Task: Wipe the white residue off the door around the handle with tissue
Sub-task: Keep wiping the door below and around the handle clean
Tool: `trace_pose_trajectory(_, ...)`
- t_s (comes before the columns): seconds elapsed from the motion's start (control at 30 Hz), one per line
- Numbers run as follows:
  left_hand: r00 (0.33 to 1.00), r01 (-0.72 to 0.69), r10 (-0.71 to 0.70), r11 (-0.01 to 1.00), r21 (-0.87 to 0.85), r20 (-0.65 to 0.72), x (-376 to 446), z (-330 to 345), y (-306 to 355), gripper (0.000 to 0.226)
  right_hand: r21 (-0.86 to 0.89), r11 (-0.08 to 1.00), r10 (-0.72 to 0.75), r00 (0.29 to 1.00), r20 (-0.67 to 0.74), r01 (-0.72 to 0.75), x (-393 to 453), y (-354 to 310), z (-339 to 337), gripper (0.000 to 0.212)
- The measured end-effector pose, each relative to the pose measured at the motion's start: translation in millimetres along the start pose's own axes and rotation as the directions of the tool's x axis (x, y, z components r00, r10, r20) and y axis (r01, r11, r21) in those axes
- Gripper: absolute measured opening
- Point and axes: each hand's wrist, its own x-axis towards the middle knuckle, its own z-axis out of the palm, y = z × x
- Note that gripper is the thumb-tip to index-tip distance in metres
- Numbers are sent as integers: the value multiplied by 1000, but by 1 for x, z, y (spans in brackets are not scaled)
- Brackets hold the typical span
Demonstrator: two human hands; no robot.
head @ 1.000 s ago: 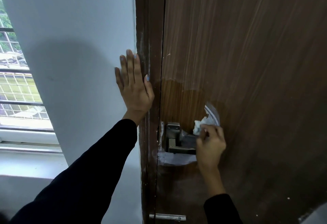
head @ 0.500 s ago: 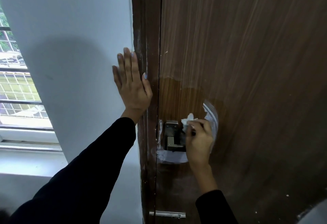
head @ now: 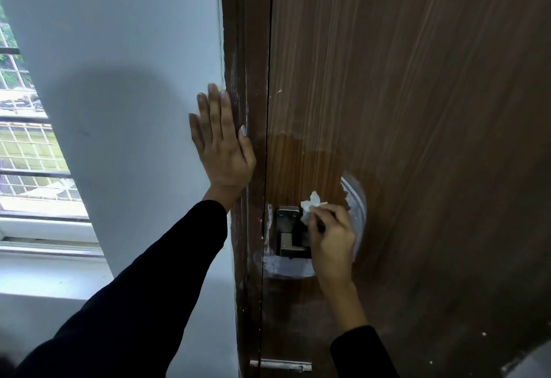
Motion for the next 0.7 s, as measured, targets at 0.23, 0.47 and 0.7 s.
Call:
trace_pose_trajectory(0.23,1000,-7,7,1000,-16,-6,-1,2,-2,55,54,995,101,950,-295,-90,10,7,-14,22)
trace_pose_trajectory(0.47,1000,-6,6,1000,-6,-8,-1,2,-1,55,-18,999,43,992,-119,-46,-12,22,-8,22)
trace_pose_trajectory(0.7,1000,-3,3,1000,0,-8,-1,2,-1,55,14,999,35,946,-321,-32,19,5,-10,31)
